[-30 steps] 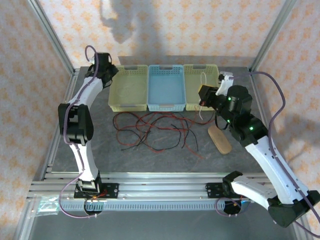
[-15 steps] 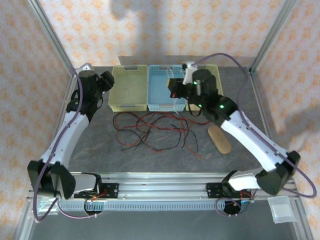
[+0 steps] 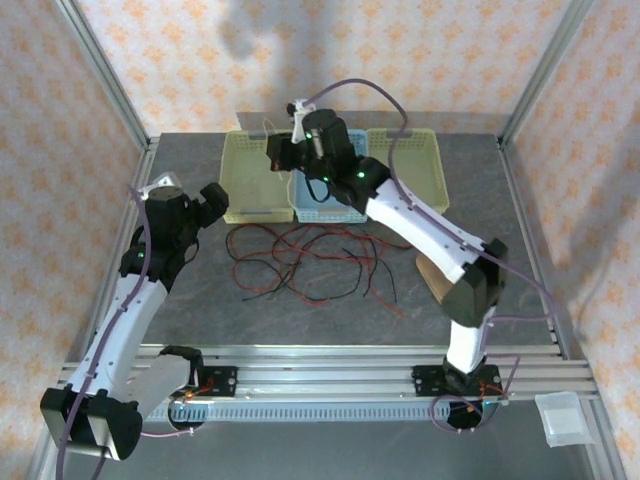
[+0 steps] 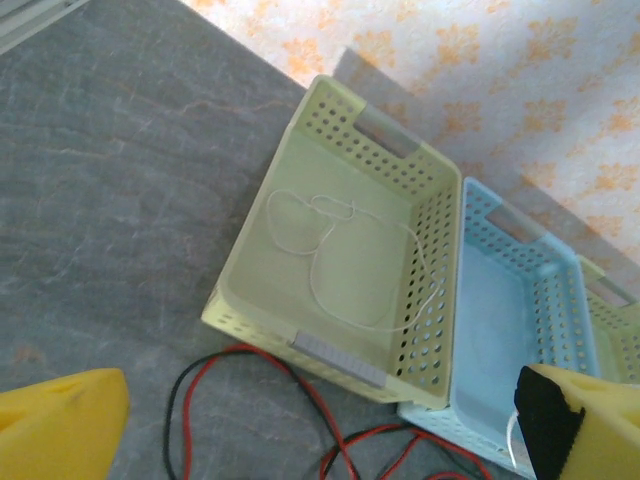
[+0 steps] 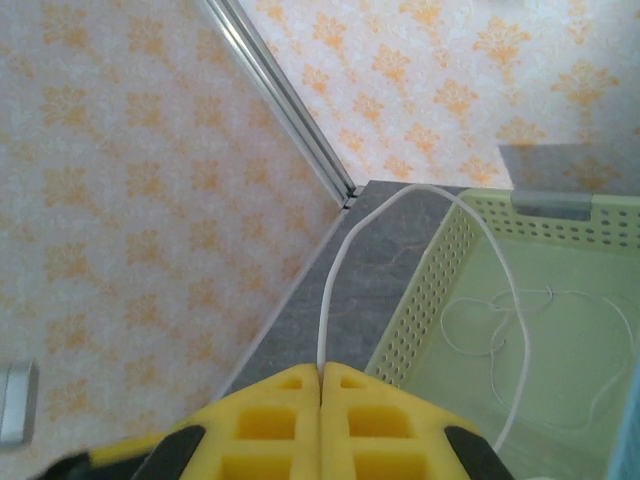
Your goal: Untangle the cables
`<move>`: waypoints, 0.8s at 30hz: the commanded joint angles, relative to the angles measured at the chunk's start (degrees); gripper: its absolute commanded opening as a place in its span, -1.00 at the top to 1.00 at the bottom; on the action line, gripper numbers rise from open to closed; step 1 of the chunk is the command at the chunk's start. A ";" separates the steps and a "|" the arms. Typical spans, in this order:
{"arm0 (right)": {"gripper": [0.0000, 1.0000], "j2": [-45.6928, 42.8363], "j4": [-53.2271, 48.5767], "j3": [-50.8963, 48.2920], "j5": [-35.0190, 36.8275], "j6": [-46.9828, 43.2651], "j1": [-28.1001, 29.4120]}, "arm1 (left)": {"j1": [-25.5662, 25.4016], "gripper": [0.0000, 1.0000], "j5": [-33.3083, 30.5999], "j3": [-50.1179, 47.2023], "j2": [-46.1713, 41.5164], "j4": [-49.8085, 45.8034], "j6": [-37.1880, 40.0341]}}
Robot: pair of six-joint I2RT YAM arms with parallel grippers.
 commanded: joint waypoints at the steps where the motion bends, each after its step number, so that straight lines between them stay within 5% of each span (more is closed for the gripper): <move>1: 1.00 6.17 -2.80 9.71 1.57 1.63 -0.06 | 0.23 -0.99 -2.96 -0.73 -0.93 -5.52 0.28; 9: 1.00 23.61 -5.23 31.31 3.89 4.39 -1.07 | 0.32 -0.99 -5.47 -0.30 0.45 -7.61 3.79; 24: 1.00 37.17 13.54 32.42 9.78 5.99 -2.87 | 0.32 -0.99 -0.20 -2.28 0.04 -5.01 0.95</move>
